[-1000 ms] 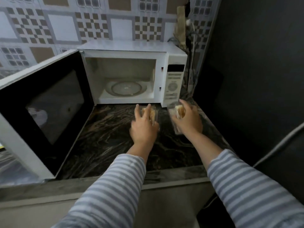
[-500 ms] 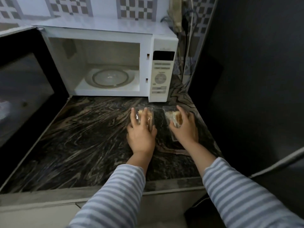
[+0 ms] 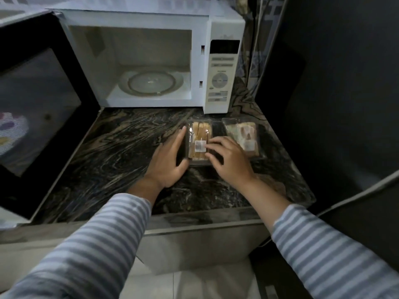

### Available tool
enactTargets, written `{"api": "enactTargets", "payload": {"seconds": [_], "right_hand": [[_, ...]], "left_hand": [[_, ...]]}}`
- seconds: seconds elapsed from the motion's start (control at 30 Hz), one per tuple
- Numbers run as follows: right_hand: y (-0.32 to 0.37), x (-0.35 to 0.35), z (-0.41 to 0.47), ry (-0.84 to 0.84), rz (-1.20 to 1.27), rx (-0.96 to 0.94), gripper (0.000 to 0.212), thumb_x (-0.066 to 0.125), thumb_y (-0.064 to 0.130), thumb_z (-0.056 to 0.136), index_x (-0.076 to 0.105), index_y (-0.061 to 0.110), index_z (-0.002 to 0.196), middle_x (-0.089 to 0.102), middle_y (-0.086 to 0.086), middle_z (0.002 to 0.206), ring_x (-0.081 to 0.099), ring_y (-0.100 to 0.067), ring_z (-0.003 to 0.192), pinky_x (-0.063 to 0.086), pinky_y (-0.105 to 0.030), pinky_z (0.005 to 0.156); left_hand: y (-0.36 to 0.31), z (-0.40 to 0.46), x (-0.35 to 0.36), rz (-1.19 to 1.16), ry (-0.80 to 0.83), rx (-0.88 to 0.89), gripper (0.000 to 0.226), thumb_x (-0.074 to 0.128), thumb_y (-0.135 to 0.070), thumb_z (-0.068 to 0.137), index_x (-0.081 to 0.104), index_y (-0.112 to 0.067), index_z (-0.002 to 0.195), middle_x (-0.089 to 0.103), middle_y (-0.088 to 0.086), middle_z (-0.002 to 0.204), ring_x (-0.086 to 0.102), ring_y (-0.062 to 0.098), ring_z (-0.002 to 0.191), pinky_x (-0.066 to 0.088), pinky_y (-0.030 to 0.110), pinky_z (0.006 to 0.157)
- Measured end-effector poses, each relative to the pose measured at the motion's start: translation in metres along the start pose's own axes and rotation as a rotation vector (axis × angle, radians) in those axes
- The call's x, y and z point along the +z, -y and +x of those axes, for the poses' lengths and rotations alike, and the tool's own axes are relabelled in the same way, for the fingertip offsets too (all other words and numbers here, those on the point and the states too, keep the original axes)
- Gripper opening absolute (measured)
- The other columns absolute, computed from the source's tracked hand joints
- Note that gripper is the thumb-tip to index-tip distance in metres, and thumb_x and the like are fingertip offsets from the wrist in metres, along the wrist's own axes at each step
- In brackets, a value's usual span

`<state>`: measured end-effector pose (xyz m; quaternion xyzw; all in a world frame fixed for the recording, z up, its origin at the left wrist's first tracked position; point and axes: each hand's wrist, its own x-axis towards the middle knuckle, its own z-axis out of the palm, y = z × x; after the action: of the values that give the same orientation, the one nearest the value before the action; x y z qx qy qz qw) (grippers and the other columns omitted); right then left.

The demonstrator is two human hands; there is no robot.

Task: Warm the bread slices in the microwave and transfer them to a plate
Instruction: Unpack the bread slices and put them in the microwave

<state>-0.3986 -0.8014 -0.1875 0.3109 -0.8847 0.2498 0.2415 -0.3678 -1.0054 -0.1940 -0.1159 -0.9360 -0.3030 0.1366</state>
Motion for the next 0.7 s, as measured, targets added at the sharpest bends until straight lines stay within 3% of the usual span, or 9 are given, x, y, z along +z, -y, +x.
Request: {"api": "enactTargets", "payload": {"seconds": [0.17, 0.43, 0.7], "right_hand": [[0.013, 0.014, -0.018, -0.005, 0.029, -0.010, 0.025, 0.059, 0.027, 0.090, 0.075, 0.010, 0.099, 0.065, -0.004, 0.091, 0.056, -0.020, 0.091, 0.047, -0.028, 0.080], [0.017, 0.019, -0.019, -0.006, -0.001, -0.016, 0.011, 0.061, 0.006, 0.090, 0.071, 0.002, 0.091, 0.066, -0.009, 0.084, 0.058, -0.024, 0.083, 0.043, -0.026, 0.079], [0.020, 0.018, -0.019, 0.024, -0.020, 0.009, 0.014, 0.052, 0.004, 0.093, 0.065, 0.002, 0.088, 0.062, -0.009, 0.087, 0.055, -0.024, 0.085, 0.042, -0.027, 0.078]], "left_hand": [[0.011, -0.009, 0.004, 0.159, 0.166, -0.070, 0.087, 0.046, -0.058, 0.090, -0.010, -0.032, 0.151, 0.009, -0.006, 0.161, 0.007, 0.011, 0.148, 0.003, 0.048, 0.119], [0.006, -0.004, 0.006, 0.254, 0.261, -0.074, 0.087, 0.034, -0.068, 0.089, -0.016, -0.030, 0.150, 0.002, -0.007, 0.161, 0.005, 0.010, 0.148, -0.002, 0.048, 0.119], [0.002, -0.001, 0.012, 0.320, 0.279, -0.107, 0.085, 0.029, -0.069, 0.089, -0.010, -0.027, 0.152, -0.004, -0.009, 0.161, 0.000, 0.007, 0.147, -0.004, 0.050, 0.119]]}}
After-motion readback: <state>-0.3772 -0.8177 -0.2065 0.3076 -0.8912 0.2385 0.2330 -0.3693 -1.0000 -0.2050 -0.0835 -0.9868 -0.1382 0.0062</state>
